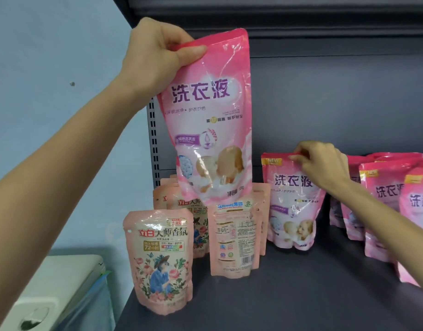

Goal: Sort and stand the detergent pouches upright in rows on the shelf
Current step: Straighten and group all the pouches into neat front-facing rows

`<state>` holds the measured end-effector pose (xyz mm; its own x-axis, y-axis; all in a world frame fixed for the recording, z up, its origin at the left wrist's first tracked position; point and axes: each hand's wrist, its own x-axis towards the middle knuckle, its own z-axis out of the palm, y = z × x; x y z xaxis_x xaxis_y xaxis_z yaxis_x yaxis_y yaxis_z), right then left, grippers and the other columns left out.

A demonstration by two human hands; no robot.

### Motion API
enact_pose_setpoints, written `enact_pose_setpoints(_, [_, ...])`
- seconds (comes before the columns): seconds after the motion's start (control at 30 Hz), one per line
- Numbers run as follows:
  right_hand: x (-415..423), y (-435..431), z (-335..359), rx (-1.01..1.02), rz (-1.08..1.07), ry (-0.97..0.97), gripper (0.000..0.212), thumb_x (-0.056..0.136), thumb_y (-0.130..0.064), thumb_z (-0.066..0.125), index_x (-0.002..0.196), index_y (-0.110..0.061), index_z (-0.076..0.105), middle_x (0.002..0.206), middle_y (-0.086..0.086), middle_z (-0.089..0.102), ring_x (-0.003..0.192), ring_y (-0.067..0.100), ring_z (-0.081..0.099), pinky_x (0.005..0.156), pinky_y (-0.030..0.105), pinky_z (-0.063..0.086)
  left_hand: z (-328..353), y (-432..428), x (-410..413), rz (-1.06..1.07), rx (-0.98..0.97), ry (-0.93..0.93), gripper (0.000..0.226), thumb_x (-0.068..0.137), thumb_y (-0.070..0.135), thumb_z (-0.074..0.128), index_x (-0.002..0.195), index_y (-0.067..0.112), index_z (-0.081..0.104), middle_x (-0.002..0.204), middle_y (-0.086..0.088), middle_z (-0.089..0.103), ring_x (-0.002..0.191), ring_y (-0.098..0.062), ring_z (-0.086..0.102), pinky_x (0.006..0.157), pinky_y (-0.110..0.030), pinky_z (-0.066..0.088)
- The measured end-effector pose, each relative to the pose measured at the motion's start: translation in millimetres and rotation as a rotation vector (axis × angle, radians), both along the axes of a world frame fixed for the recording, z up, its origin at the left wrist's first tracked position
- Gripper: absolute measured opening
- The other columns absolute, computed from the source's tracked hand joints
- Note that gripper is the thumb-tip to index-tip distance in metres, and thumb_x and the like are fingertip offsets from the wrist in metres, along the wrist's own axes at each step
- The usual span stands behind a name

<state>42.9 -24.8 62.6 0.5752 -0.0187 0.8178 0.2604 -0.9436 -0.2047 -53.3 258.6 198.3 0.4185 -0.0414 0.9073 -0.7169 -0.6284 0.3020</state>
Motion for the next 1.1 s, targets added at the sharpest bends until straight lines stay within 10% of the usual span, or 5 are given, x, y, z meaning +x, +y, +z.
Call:
enact_pose_setpoints(0.43, [-47, -17, -14, 0.022, -0.045, -0.002, 0.018, 0.088, -0.032, 0.061, 0.086, -0.015, 0.066, 0.085, 0.005, 0.068, 0.086, 0.032, 0.061, 0.062, 0.030, 0.035, -31, -47, -40, -0.018, 0.206, 0.048, 0.011, 0.081, 0.040, 0.068, 0.075, 0.030, 0.069, 0.072, 0.016, 0.066, 0.071, -0.006, 0.066, 0.071, -0.043, 0.056])
enact_pose_setpoints(1.1, [-61, -118, 6, -0.028, 0.161, 0.017, 0.014, 0.086, -0.035, 0.064, 0.085, -0.022, 0.068, 0.073, -0.005, 0.061, 0.076, 0.020, 0.055, 0.066, 0.027, 0.033, -95, -160, -30, 0.157, 0.206, 0.224, 0.018, 0.077, 0.046, 0.068, 0.080, 0.029, 0.073, 0.071, 0.019, 0.066, 0.069, 0.000, 0.059, 0.069, -0.029, 0.050])
